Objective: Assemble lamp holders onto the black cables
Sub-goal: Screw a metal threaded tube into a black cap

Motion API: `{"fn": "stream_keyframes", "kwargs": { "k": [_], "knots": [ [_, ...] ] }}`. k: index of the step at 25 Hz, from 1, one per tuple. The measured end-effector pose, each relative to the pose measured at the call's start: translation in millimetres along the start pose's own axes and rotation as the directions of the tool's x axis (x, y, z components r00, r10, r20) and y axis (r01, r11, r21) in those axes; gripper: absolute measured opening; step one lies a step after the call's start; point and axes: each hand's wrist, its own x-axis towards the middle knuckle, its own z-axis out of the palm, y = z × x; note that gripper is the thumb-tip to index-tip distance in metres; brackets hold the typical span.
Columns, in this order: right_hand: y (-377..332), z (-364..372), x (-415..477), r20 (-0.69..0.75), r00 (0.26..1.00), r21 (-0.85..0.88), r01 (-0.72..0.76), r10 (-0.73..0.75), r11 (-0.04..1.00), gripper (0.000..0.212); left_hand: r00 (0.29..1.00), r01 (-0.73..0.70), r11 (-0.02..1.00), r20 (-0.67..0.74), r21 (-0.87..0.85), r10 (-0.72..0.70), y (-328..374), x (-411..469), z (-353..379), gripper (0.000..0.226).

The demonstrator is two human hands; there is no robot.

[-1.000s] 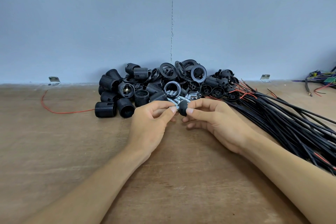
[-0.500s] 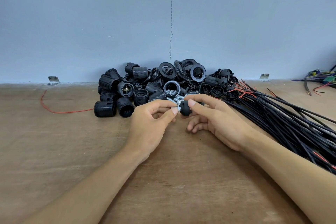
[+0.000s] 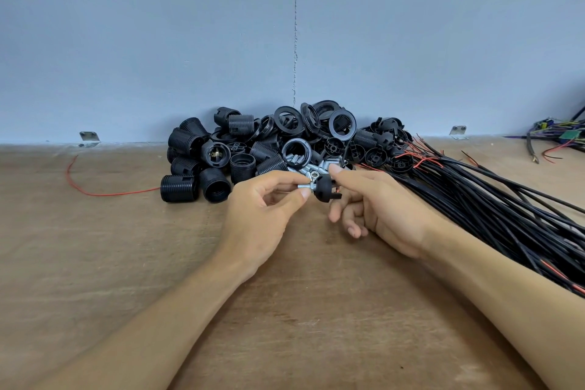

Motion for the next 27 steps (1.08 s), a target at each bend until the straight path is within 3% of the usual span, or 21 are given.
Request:
{"fn": "stream_keyframes", "kwargs": {
  "k": [3,6,13,20,27],
  "knots": [
    [-2,-2,-1,0.009,0.999,-0.067,-0.031,0.032,0.997,0.036,1.0,0.0,1.0,0.0,-0.027,0.0,1,1,0,0.019],
    [0,2,0,-0.077,0.995,-0.184,-0.072,0.058,0.98,0.068,0.999,-0.007,0.999,0.032,-0.042,0.008,2,0,0,0.019],
    [9,5,4,-0.208,0.976,-0.195,0.024,-0.065,0.98,0.046,0.996,-0.015,1.0,0.089,-0.003,0.015,2,-1,1,0.016],
    [2,4,1,-0.035,0.999,-0.154,-0.038,0.033,0.987,0.075,0.998,0.001,0.999,-0.058,-0.051,-0.004,-1,2,-1,0.015],
    [-2,-1,0,-0.051,0.995,-0.066,0.082,-0.085,0.994,0.062,0.999,0.037,0.999,-0.018,-0.024,-0.037,-2,2,-1,0.015]
  ]
}}
